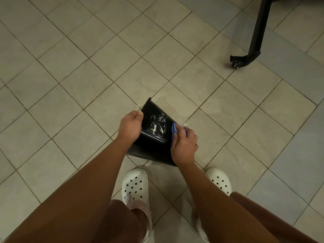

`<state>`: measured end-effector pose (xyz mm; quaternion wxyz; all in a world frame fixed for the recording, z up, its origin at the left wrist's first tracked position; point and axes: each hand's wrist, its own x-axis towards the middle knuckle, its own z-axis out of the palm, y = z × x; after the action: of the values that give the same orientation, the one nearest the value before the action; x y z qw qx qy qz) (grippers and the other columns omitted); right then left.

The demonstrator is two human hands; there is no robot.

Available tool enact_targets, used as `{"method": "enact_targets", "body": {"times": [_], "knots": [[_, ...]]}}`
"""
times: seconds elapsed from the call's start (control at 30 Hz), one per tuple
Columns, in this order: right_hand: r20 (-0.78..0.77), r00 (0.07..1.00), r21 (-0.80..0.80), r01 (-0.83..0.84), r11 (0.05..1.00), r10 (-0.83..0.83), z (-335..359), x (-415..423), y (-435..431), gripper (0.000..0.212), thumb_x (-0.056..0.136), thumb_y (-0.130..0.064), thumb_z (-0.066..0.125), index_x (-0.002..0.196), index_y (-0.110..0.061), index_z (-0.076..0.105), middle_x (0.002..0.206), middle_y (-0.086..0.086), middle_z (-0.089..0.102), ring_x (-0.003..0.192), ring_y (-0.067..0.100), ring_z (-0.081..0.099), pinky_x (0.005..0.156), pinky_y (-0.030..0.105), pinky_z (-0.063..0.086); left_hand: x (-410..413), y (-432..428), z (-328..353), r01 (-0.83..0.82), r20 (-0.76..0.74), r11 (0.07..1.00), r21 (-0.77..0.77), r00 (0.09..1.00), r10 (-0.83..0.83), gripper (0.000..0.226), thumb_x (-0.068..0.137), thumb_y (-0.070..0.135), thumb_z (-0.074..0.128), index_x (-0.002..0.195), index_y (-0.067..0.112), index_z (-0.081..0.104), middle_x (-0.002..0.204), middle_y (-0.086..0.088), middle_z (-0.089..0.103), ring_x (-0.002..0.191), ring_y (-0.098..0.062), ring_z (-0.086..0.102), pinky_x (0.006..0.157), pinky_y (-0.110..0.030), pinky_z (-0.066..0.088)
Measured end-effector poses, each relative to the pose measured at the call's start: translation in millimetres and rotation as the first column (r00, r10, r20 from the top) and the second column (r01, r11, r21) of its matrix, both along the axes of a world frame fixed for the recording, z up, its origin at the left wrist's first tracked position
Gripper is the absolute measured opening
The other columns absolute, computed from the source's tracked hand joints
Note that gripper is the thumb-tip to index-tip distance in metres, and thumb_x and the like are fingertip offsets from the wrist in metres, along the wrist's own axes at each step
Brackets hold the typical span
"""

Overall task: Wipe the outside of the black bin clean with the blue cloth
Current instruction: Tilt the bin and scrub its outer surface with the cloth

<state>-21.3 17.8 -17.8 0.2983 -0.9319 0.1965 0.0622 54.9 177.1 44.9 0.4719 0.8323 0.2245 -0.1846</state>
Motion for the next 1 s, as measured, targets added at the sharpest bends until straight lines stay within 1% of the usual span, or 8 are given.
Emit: {"method": "enact_targets", "body": {"times": [0.07, 0.2, 0.33, 0.53, 0.7, 0.8, 0.9, 1.0], "knots": [[-0.05, 0.998, -0.043, 0.042, 0.998, -0.045, 4.0, -15.4, 23.2, 0.041, 0.093, -0.029, 0.049, 0.132, -0.021, 0.044, 0.132, 0.015, 0.04, 0.111, 0.032, 0.037, 0.09, 0.049, 0.04, -0.2, 0.5, -1.5, 0.009, -0.001, 1.0, 0.012, 1.0, -0.008, 0.033, 0.102, 0.027, 0.043, 0.074, 0.01, 0.051, 0.076, -0.009, 0.054, 0.073, -0.022, 0.05, 0.068, -0.033, 0.04], [0.011, 0.994, -0.107, -0.109, 0.988, 0.111, 7.6, -31.2, 47.4, 0.061, 0.081, -0.026, 0.067, 0.134, -0.02, 0.039, 0.135, 0.015, 0.03, 0.118, 0.035, 0.029, 0.091, 0.054, 0.041, -2.6, 4.6, -3.1, 0.047, -0.005, 0.999, 0.002, 0.999, -0.047, 0.033, 0.103, 0.027, 0.041, 0.074, 0.015, 0.051, 0.081, -0.016, 0.059, 0.076, -0.024, 0.054, 0.072, -0.036, 0.043], [-0.024, 0.969, -0.067, -0.247, 0.967, 0.246, 16.4, 4.9, 33.6, 0.062, 0.082, -0.021, 0.063, 0.137, -0.02, 0.036, 0.136, 0.014, 0.033, 0.118, 0.032, 0.03, 0.1, 0.051, 0.034, -4.0, 4.7, -1.7, 0.017, -0.01, 1.0, -0.025, 1.0, -0.017, 0.031, 0.103, 0.027, 0.04, 0.077, 0.017, 0.053, 0.086, -0.015, 0.061, 0.079, -0.024, 0.056, 0.076, -0.038, 0.046], [-0.155, 0.985, -0.055, 0.062, 0.997, -0.07, 18.4, 9.1, 16.5, 0.052, 0.086, -0.019, 0.055, 0.135, -0.019, 0.038, 0.132, 0.013, 0.036, 0.115, 0.03, 0.033, 0.097, 0.045, 0.034, -0.4, -1.8, -1.6, -0.008, 0.023, 0.999, 0.033, 1.0, 0.008, 0.034, 0.104, 0.027, 0.041, 0.073, 0.015, 0.051, 0.073, -0.004, 0.053, 0.069, -0.017, 0.049, 0.061, -0.029, 0.038], [-0.109, 0.99, -0.049, -0.094, 0.994, 0.088, 31.3, -1.8, 55.3, 0.056, 0.089, -0.025, 0.054, 0.14, -0.021, 0.029, 0.142, 0.013, 0.024, 0.126, 0.033, 0.023, 0.106, 0.048, 0.023, -2.8, 2.2, -1.8, 0.019, -0.008, 1.0, -0.001, 1.0, -0.019, 0.032, 0.104, 0.026, 0.039, 0.076, 0.017, 0.052, 0.079, -0.007, 0.058, 0.073, -0.019, 0.054, 0.065, -0.031, 0.043], [-0.09, 0.977, -0.061, -0.198, 0.978, 0.192, 28.3, 23.9, 46.5, 0.056, 0.085, -0.023, 0.059, 0.135, -0.019, 0.034, 0.134, 0.012, 0.03, 0.12, 0.029, 0.028, 0.101, 0.045, 0.029, -3.3, 2.0, 0.0, -0.002, -0.006, 1.0, -0.029, 1.0, 0.002, 0.03, 0.103, 0.024, 0.04, 0.079, 0.015, 0.054, 0.081, -0.008, 0.06, 0.075, -0.019, 0.056, 0.067, -0.031, 0.045], [-0.152, 0.985, -0.029, -0.082, 0.996, 0.076, 21.8, 42.2, 27.6, 0.047, 0.086, -0.021, 0.057, 0.129, -0.019, 0.04, 0.13, 0.01, 0.037, 0.115, 0.028, 0.033, 0.098, 0.043, 0.034, -2.7, -0.2, 1.3, -0.024, 0.008, 1.0, -0.019, 1.0, 0.024, 0.032, 0.103, 0.025, 0.042, 0.074, 0.017, 0.053, 0.077, -0.005, 0.057, 0.072, -0.018, 0.054, 0.064, -0.029, 0.042], [-0.16, 0.987, -0.045, 0.015, 0.999, -0.022, 25.0, 24.9, 33.9, 0.054, 0.085, -0.02, 0.058, 0.134, -0.02, 0.037, 0.134, 0.011, 0.034, 0.12, 0.03, 0.03, 0.103, 0.046, 0.031, -0.9, 0.6, -0.7, -0.051, -0.012, 0.998, -0.035, 0.999, 0.051, 0.031, 0.102, 0.026, 0.044, 0.077, 0.014, 0.057, 0.081, -0.011, 0.061, 0.078, -0.024, 0.058, 0.073, -0.036, 0.046]]}}
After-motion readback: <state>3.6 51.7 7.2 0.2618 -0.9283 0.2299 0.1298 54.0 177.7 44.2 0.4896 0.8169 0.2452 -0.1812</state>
